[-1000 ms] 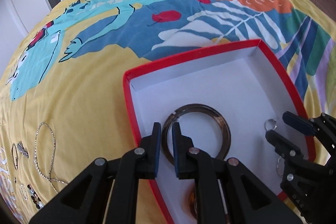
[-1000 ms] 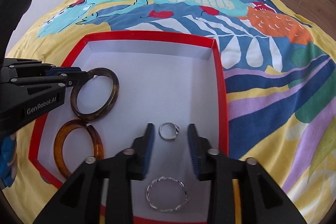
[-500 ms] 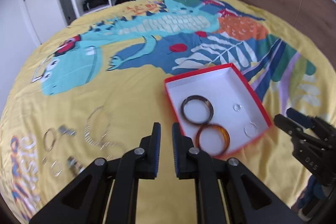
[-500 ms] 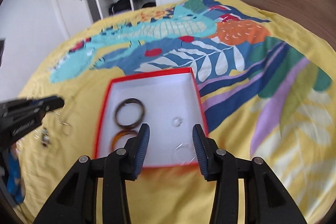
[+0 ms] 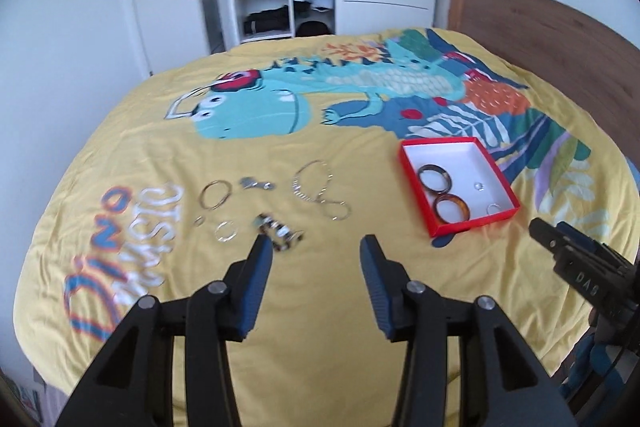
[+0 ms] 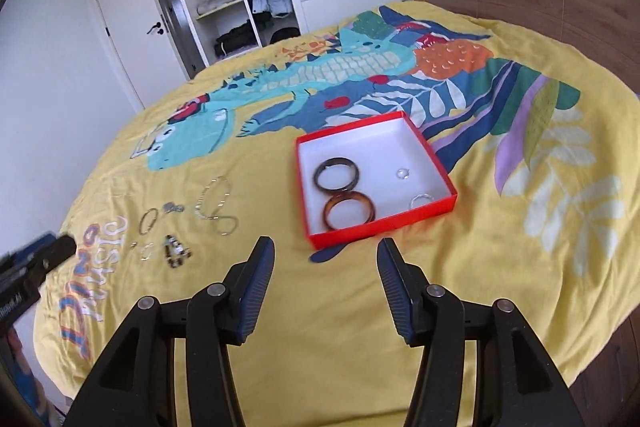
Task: Organize jewelry
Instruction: 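Withdraw both grippers from the box back toward the remaining jewelry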
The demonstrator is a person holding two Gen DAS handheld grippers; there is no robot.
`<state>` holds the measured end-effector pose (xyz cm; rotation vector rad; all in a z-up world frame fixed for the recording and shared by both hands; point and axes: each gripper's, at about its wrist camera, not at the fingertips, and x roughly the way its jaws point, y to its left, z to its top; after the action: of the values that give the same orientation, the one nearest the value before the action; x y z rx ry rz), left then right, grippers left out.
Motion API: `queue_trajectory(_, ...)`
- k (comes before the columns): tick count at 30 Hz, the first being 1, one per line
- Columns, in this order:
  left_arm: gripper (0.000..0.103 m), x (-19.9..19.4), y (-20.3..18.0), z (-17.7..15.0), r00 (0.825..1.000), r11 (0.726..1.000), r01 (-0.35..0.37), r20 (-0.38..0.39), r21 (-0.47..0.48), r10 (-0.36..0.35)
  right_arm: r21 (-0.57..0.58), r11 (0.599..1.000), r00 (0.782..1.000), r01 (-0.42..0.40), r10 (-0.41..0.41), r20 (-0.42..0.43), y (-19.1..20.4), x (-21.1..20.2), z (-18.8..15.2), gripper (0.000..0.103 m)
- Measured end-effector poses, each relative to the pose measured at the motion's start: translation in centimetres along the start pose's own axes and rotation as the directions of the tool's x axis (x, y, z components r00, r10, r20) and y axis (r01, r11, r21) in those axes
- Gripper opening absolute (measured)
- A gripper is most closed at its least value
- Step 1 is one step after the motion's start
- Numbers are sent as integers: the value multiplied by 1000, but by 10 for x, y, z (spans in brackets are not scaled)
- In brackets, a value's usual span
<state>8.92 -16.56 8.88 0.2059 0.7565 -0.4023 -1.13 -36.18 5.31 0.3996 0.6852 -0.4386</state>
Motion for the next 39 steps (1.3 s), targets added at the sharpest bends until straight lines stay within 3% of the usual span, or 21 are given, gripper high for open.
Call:
queue_trajectory(6,44,-45,38,-32,998,997,-40,45,-71,44,-61,998,998,-12,16,58,37,-47,-4,63)
queue_trajectory(11,44,-78,77,-50,992,990,-72,91,-125,84,-103,994,994,-35,46,102,62,-80,-8,63)
queue_trajectory(18,44,-91,136,-68,988,964,-130,51,-231,145,-128,989,988,-76,92,126,73,-96,-17,63)
queue_trajectory(27,44,-69,175,-91,976,938,-207,6,-277,217,-141,983,987,-119,133,94,79,-67,-23,63)
queue_trajectory(39,44,13,182,-108,978,940,-201,-106,-274,179,-177,968,984,-177,171,-51,96,19,-47,63)
